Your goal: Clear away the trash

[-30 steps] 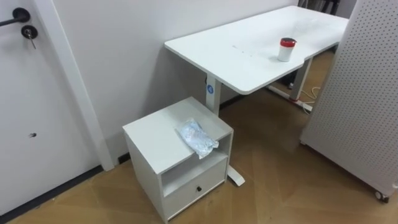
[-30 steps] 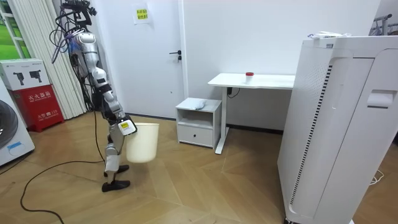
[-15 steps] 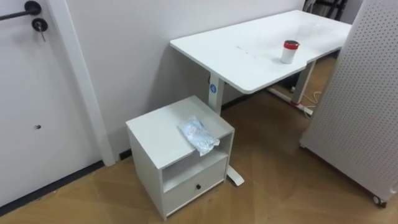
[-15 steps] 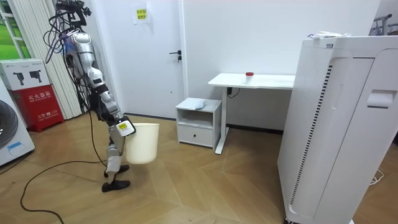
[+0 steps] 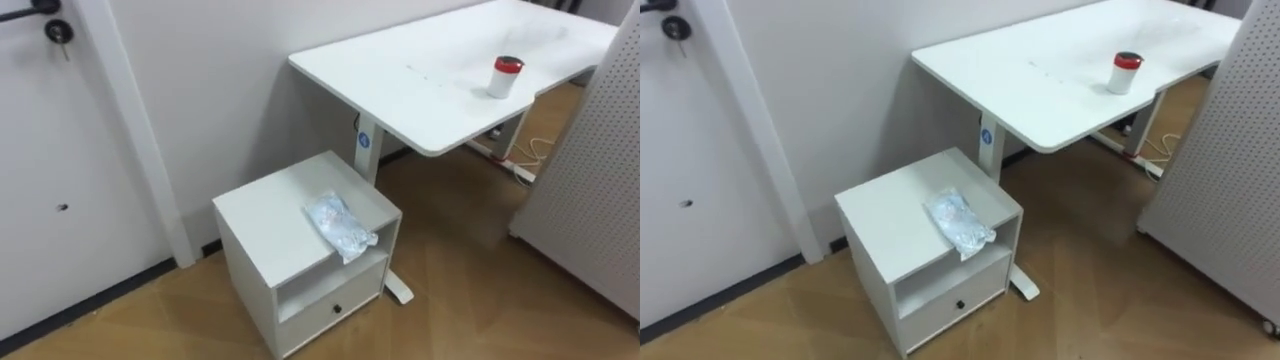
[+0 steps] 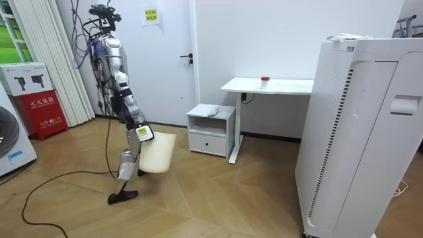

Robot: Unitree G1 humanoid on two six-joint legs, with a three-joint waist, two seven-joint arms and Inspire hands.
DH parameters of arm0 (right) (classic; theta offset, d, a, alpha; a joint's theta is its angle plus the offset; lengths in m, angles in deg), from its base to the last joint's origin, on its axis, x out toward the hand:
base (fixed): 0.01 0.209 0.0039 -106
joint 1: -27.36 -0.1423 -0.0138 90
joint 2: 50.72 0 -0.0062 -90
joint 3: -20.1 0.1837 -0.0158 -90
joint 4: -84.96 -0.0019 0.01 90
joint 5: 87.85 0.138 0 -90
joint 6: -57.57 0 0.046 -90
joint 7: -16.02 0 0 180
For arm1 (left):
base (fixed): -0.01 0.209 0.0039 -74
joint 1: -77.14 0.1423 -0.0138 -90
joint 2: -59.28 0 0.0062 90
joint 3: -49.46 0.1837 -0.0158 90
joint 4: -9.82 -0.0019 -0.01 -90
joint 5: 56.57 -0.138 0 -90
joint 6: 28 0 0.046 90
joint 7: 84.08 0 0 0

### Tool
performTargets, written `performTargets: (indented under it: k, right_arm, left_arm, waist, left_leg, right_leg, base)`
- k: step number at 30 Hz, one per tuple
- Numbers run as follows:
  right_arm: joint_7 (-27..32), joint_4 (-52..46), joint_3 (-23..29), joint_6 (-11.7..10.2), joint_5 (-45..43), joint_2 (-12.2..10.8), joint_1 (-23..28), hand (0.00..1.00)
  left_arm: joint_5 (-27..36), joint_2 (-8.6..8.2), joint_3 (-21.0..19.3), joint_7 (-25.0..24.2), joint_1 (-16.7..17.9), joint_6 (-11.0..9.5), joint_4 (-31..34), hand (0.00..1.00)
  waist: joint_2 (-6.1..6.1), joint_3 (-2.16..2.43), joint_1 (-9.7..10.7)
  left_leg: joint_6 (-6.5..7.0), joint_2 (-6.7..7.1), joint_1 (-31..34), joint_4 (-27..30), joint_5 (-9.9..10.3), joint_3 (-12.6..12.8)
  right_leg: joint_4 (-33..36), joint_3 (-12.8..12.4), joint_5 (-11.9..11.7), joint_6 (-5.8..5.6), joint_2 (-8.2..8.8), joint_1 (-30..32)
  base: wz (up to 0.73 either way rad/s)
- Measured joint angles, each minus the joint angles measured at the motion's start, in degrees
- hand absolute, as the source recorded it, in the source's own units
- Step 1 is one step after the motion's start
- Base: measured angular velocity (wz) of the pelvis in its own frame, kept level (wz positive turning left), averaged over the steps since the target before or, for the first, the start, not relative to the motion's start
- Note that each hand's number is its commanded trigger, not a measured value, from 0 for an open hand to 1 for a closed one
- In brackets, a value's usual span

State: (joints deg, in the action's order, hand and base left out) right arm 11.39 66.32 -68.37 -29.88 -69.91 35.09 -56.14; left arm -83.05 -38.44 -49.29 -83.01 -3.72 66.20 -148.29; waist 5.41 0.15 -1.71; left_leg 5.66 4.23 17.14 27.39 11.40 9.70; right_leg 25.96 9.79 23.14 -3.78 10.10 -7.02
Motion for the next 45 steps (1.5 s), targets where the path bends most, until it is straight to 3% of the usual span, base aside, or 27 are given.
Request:
performTargets:
  k: [2, 3, 5, 6, 8, 10, 11, 12, 14, 16, 17, 18, 19, 22, 23, 28, 32, 34, 35, 37, 39, 40, 41, 42, 45]
  right_arm:
    - [0.87, -0.45, 0.45, -0.17, 0.04, 0.34, 0.01, 1.0]
    - [0.96, -0.52, 0.48, -0.32, 0.05, 0.31, -0.19, 1.0]
    - [1.21, -0.51, 1.01, -1.37, 0.03, 0.35, -0.89, 1.0]
    - [0.88, -0.61, 1.01, -2.03, 0.04, 0.37, -0.91, 1.0]
    - [0.65, -0.78, 0.99, -2.48, 0.23, 0.35, -0.89, 1.0]
    - [0.83, -1.64, 0.99, -2.49, 1.59, 0.41, -0.88, 1.0]
    - [0.97, -2.44, 0.96, -2.46, 3.44, 0.53, -0.68, 1.0]
    - [1.0, -2.8, 0.91, -2.51, 4.8, 0.53, -0.66, 1.0]
    - [0.76, -2.82, 0.96, -2.55, 6.13, 0.55, -0.64, 1.0]
    - [0.78, -2.43, 0.93, -2.57, 6.66, 0.59, -0.65, 1.0]
    - [0.75, -2.36, 0.87, -2.74, 6.9, 0.57, -0.6, 1.0]
    - [0.87, -2.25, 0.85, -3.15, 6.88, 0.46, -0.29, 1.0]
    - [0.98, -2.11, 0.85, -3.3, 6.87, 0.46, -0.18, 1.0]
    - [0.67, -0.56, 0.39, -4.52, 6.76, 0.45, -0.13, 1.0]
    - [0.67, -0.1, 0.19, -4.53, 6.72, 0.39, -0.1, 1.0]
    - [-0.2, 0.35, -0.28, -5.06, 6.36, 0.41, -0.54, 1.0]
    - [-0.19, 0.47, -2.82, -5.8, 6.19, 0.48, -1.13, 1.0]
    - [-0.25, 1.99, -3.55, -6.39, 5.86, 0.41, -2.5, 1.0]
    - [-0.29, 2.69, -3.72, -6.49, 4.75, 0.41, -3.55, 1.0]
    - [-0.5, 3.48, -4.11, -6.89, 3.85, 0.31, -4.74, 1.0]
    - [-0.48, 4.05, -5.63, -7.49, 3.44, 0.23, -6.38, 1.0]
    - [-0.35, 4.64, -6.84, -8.05, 2.18, 0.05, -7.72, 1.0]
    - [-0.27, 4.84, -7.08, -8.72, 2.02, 0.07, -8.12, 1.0]
    - [-0.05, 5.0, -7.05, -8.86, 2.16, 0.33, -8.79, 1.0]
    - [-0.31, 6.38, -7.06, -8.78, 2.22, -0.38, -11.2, 1.0]
  left_arm:
    - [0.98, 0.42, 0.09, 0.12, -1.56, -0.9, -0.05, 0.0]
    - [1.27, 0.62, 0.17, 0.23, -1.8, -0.96, -0.04, 0.0]
    - [1.55, 1.14, 0.74, 1.37, -2.05, -1.57, 0.63, 0.0]
    - [1.57, 1.45, 0.77, 1.98, -1.93, -1.77, 1.02, 0.0]
    - [1.67, 1.86, 1.13, 3.01, -1.98, -1.76, 1.87, 0.0]
    - [1.81, 1.86, 1.78, 4.12, -1.89, -1.65, 1.71, 0.0]
    - [1.96, 1.74, 2.32, 4.74, -1.5, -1.66, 1.81, 0.0]
    - [1.95, 1.74, 2.54, 5.1, -1.27, -1.61, 1.86, 0.0]
    - [1.93, 1.75, 2.63, 5.32, -0.94, -1.63, 1.86, 0.0]
    - [2.03, 1.74, 3.57, 5.76, -0.75, -1.56, 1.89, 0.0]
    - [2.14, 1.78, 4.45, 6.03, -0.5, -1.53, 1.9, 0.0]
    - [2.12, 1.71, 4.66, 6.25, -0.35, -1.54, 1.94, 0.0]
    - [2.1, 1.69, 4.7, 6.26, -0.28, -1.57, 2.19, 0.0]
    - [2.12, 1.8, 4.41, 7.6, 0.93, -1.7, 2.78, 0.0]
    - [2.09, 1.84, 4.41, 7.92, 1.06, -1.68, 2.81, 0.0]
    - [1.0, 1.65, 4.44, 9.26, -0.52, -1.75, 3.21, 0.0]
    - [1.12, 1.55, 4.49, 12.08, -1.13, -2.11, 8.17, 0.0]
    - [1.13, 1.43, 4.49, 13.18, -2.63, -2.54, 10.83, 0.0]
    - [0.99, 1.37, 4.45, 13.75, -4.78, -3.35, 10.83, 0.0]
    - [0.79, 1.11, 4.41, 14.33, -7.34, -4.57, 10.87, 0.0]
    - [0.84, 0.64, 4.5, 14.9, -9.56, -5.49, 10.99, 0.0]
    - [0.79, 0.28, 4.65, 14.96, -11.25, -6.09, 11.08, 0.0]
    - [0.89, -0.44, 5.42, 15.07, -12.86, -6.72, 11.8, 0.0]
    - [0.75, -1.0, 7.27, 15.49, -14.64, -7.22, 14.01, 0.0]
    - [-0.22, -1.19, 12.0, 18.83, -17.84, -9.59, 15.29, 0.0]
  waist:
    - [0.44, -0.05, -0.21]
    - [0.43, -0.06, -0.02]
    - [-0.34, -0.27, 0.1]
    - [-0.87, -0.1, 0.06]
    - [-1.3, 0.05, 0.06]
    - [-2.03, -0.29, -0.24]
    - [-2.82, -0.31, -0.26]
    - [-3.43, -0.36, -0.2]
    - [-3.75, -0.4, -0.07]
    - [-3.83, -0.31, 0.2]
    - [-3.98, -0.29, 0.41]
    - [-3.95, 0.07, 1.44]
    - [-4.23, 0.16, 1.47]
    - [-4.34, -0.34, 1.39]
    - [-4.51, -0.15, 1.58]
    - [-4.22, -0.27, 1.58]
    - [-4.06, -0.33, 1.64]
    - [-3.99, -0.48, 1.65]
    - [-4.21, -0.82, 1.65]
    - [-4.05, -0.82, 1.68]
    - [-3.95, -1.0, 2.52]
    - [-3.2, -1.94, 3.41]
    - [-3.28, -1.84, 4.18]
    - [-4.89, -1.57, 4.54]
    - [-4.12, -1.59, 4.22]
  left_leg:
    - [1.43, 1.26, -2.74, 0.17, 1.71, 1.49]
    - [1.72, 1.5, -3.33, 0.19, 2.05, 1.5]
    - [2.33, 1.61, -6.27, -0.47, 3.73, 1.23]
    - [2.54, 1.56, -7.5, -1.07, 4.3, 0.73]
    - [2.86, 1.47, -8.77, -2.13, 4.82, -0.26]
    - [2.98, 0.87, -10.07, -3.51, 4.96, -0.51]
    - [2.95, 0.09, -11.24, -4.79, 4.98, -0.56]
    - [2.87, -0.58, -12.2, -5.97, 4.97, -0.56]
    - [2.64, -0.9, -13.37, -7.8, 4.83, -0.61]
    - [2.63, -0.89, -14.38, -8.91, 4.84, -0.89]
    - [2.34, -0.89, -14.99, -9.8, 4.92, -1.55]
    - [2.03, -0.99, -15.91, -10.06, 4.83, -2.77]
    - [1.9, -1.27, -16.27, -10.48, 4.75, -3.08]
    - [0.94, -2.12, -18.63, -12.7, 4.19, -3.93]
    - [0.91, -2.47, -19.04, -13.29, 4.19, -3.85]
    - [0.76, -3.01, -19.42, -14.02, 4.11, -3.96]
    - [0.35, -3.28, -19.53, -13.96, 4.27, -3.92]
    - [0.04, -3.39, -19.15, -13.56, 4.44, -3.9]
    - [-0.52, -3.47, -18.51, -12.42, 4.75, -3.78]
    - [-0.94, -3.48, -17.1, -9.87, 4.98, -3.6]
    - [-2.97, -3.58, -12.14, -1.19, 5.71, -3.28]
    - [-5.92, -3.58, -5.61, 8.46, 5.53, -3.95]
    - [-6.01, -4.24, -0.87, 5.55, 5.9, -6.01]
    - [-3.71, -7.15, 3.81, 0.42, 1.63, -6.32]
    - [-2.51, -6.69, 4.73, 1.05, 1.08, -3.32]
  right_leg:
    - [13.15, -1.66, -1.84, -1.16, 2.85, 4.44]
    - [15.96, -2.04, -3.12, -0.93, 3.23, 5.4]
    - [24.06, -2.32, -10.59, -0.11, 3.97, 8.1]
    - [26.64, -2.27, -14.79, 0.51, 4.07, 9.17]
    - [29.23, -1.82, -17.65, 0.44, 4.33, 10.96]
    - [30.56, -1.81, -14.24, 0.35, 3.16, 14.25]
    - [29.07, -1.36, -11.4, 0.69, 1.82, 16.28]
    - [24.69, -0.92, -9.17, 0.71, 0.4, 17.97]
    - [14.11, -1.08, -7.88, 0.76, -1.41, 19.22]
    - [2.24, -1.15, -8.52, 1.02, -2.69, 19.1]
    - [-3.01, -1.46, -11.76, 1.38, -3.83, 19.05]
    - [-5.09, -1.93, -14.81, 1.27, -5.19, 18.02]
    - [-6.11, -1.83, -15.16, 1.4, -5.56, 17.27]
    - [-10.21, -1.52, -15.69, 1.65, -6.9, 13.21]
    - [-10.92, -1.13, -15.68, 1.67, -7.24, 12.61]
    - [-12.19, -0.94, -15.48, 1.92, -7.92, 11.89]
    - [-12.16, -0.28, -15.17, 2.42, -8.19, 11.78]
    - [-12.16, -0.14, -15.05, 2.57, -8.24, 12.16]
    - [-12.2, 0.19, -14.96, 2.72, -8.25, 12.24]
    - [-12.15, 0.69, -14.88, 2.86, -8.16, 12.47]
    - [-12.19, 0.33, -14.82, 2.98, -7.14, 12.78]
    - [-12.2, -2.33, -14.67, 2.6, -5.86, 13.05]
    - [-11.68, -3.96, -14.78, 2.38, -5.71, 14.37]
    - [-8.83, -4.51, -13.59, 1.3, -6.33, 17.07]
    - [-5.17, -3.9, -11.46, 0.38, -5.16, 20.58]
  base:
    - [0.06]
    - [0.1]
    - [0.11]
    - [0.06]
    - [0.06]
    - [-0.03]
    - [-0.11]
    - [-0.11]
    - [-0.03]
    - [0.08]
    - [0.35]
    - [0.36]
    - [0.25]
    - [0.02]
    - [0.08]
    - [0.02]
    - [-0.02]
    - [0.06]
    - [0.07]
    - [0.02]
    - [0.07]
    - [0.38]
    - [0.5]
    - [0.4]
    - [-0.03]
